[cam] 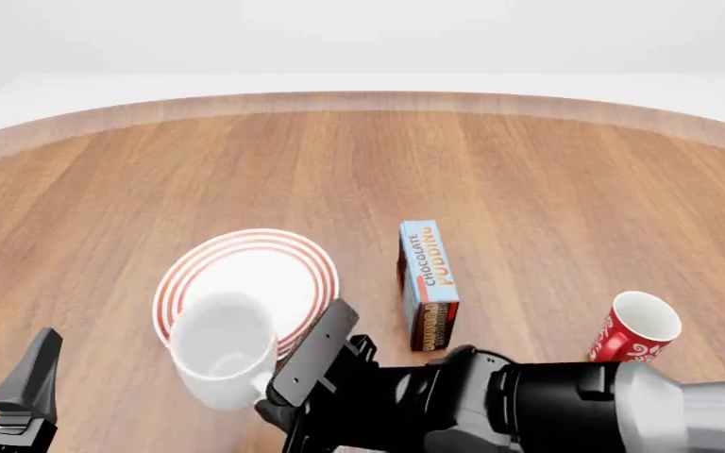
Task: Pick up the white mug and put it on the plate, and put the chocolate pudding to the right of the plate.
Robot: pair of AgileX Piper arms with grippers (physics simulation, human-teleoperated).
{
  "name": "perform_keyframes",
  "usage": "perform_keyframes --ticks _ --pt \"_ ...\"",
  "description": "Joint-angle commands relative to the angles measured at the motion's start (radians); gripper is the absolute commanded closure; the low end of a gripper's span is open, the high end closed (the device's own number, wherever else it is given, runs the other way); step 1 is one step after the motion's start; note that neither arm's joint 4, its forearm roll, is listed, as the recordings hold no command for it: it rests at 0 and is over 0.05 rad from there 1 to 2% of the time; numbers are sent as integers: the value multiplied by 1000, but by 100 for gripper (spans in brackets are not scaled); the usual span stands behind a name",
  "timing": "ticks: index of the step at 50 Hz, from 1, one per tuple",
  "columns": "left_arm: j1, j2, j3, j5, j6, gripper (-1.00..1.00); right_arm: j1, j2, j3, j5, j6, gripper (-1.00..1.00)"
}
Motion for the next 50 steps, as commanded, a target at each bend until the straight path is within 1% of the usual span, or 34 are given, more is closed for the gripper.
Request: perform_keyframes --ticks 1,7,22,34,43,50 --pt "0 0 0 0 0 -100 -28 -23 -12 0 -1 100" --pt "0 0 0 0 0 -100 -31 -21 -21 -11 4 100" --pt "0 0 0 0 0 -100 -55 -8 -51 -14 -8 100" --pt "0 0 0 0 0 -100 -93 -1 -78 -20 -17 100" --pt "0 0 0 0 0 -100 -137 0 -90 -34 -33 100" --pt "0 0 0 0 0 -100 -150 19 -108 -40 -36 100"
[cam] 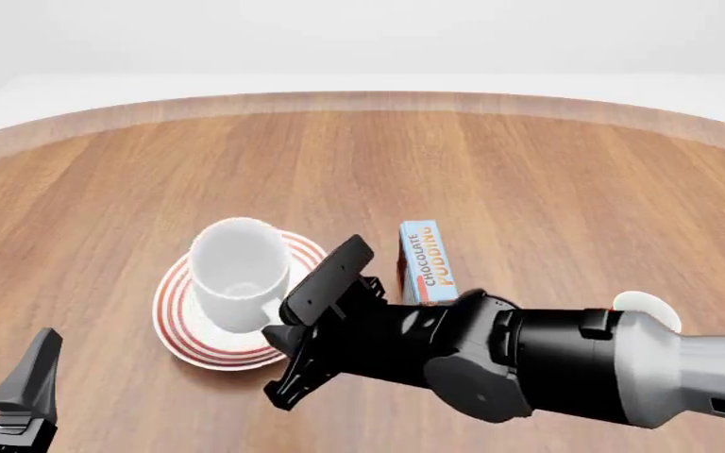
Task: Pick up the white mug and put it on the plate, and put the chocolate pudding to the right of the plate.
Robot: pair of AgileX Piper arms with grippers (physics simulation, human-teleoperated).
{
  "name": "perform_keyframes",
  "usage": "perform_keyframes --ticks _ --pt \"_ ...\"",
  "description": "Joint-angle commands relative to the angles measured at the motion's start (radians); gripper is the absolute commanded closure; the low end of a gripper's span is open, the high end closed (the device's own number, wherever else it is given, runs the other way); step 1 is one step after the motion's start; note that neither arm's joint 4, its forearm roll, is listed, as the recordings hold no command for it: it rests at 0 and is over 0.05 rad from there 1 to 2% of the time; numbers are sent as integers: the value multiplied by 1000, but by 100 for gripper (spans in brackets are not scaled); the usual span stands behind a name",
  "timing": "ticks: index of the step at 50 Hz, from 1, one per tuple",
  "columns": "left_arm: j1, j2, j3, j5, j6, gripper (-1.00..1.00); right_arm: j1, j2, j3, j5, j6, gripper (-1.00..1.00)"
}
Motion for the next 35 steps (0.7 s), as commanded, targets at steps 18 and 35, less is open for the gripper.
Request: perform_keyframes --ticks 18,35 --pt "0 0 0 0 0 -100 -79 58 -58 -31 -7 100" --pt "0 0 0 0 0 -100 -93 121 -99 -43 -9 100"
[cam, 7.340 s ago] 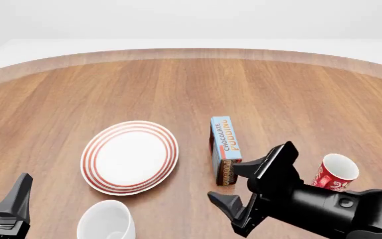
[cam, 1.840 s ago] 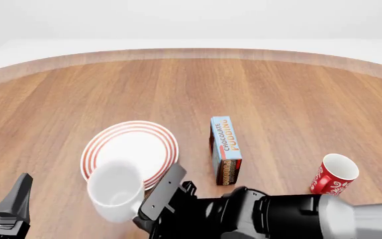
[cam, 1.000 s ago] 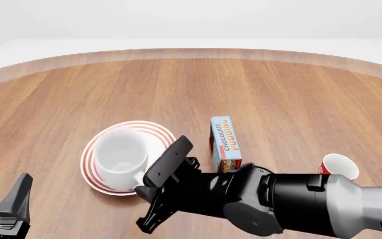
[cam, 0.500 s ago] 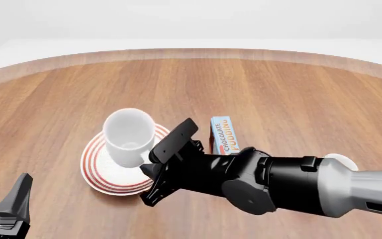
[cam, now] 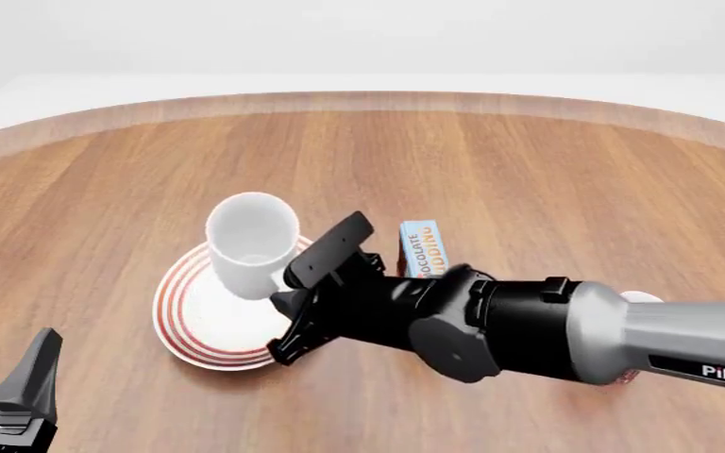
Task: Pick up the white mug and put it on the plate, and put the chocolate pudding to the right of the plate.
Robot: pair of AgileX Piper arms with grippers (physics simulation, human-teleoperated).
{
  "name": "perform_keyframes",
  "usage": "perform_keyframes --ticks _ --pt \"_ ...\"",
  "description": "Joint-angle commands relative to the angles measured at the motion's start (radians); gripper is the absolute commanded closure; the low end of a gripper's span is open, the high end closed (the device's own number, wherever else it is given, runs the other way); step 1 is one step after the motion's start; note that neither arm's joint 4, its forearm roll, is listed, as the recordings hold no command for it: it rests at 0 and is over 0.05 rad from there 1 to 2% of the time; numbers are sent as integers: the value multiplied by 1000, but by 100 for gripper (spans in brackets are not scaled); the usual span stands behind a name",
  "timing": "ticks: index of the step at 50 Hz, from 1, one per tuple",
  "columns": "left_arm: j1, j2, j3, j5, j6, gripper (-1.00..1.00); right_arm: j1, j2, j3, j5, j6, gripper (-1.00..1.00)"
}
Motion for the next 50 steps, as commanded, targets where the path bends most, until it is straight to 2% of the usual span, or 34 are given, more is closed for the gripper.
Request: perform_keyframes --ticks 1,21,36,50 --pt "0 0 0 0 0 -100 -12 41 -33 -10 7 100" --pt "0 0 0 0 0 -100 -21 119 -82 -29 13 100" --pt "0 0 0 0 0 -100 -19 180 -109 -34 46 100" --pt "0 0 0 0 0 -100 -15 212 -132 -27 53 100"
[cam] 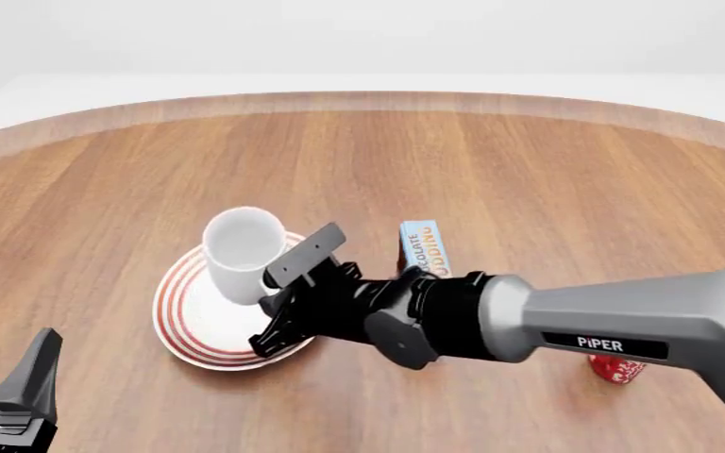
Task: Pick up the white mug and put it on the plate, and put the chocolate pudding to the right of the plate.
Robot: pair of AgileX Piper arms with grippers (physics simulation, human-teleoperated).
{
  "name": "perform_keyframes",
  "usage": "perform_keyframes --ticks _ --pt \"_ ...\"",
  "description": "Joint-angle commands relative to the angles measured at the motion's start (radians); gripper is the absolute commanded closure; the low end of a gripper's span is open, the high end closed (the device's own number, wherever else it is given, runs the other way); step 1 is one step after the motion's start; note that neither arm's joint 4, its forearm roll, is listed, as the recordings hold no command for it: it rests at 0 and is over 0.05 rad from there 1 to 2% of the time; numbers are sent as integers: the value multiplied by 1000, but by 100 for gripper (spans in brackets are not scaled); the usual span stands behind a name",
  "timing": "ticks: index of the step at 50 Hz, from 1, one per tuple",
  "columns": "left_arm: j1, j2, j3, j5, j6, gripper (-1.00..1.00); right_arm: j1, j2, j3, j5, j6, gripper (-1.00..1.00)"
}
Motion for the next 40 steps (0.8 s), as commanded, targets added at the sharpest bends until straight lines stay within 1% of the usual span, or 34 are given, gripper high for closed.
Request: perform_keyframes --ticks 1,40 --pt "0 0 0 0 0 -100 1 26 -20 -2 14 100" --pt "0 0 0 0 0 -100 -8 109 -89 31 27 100"
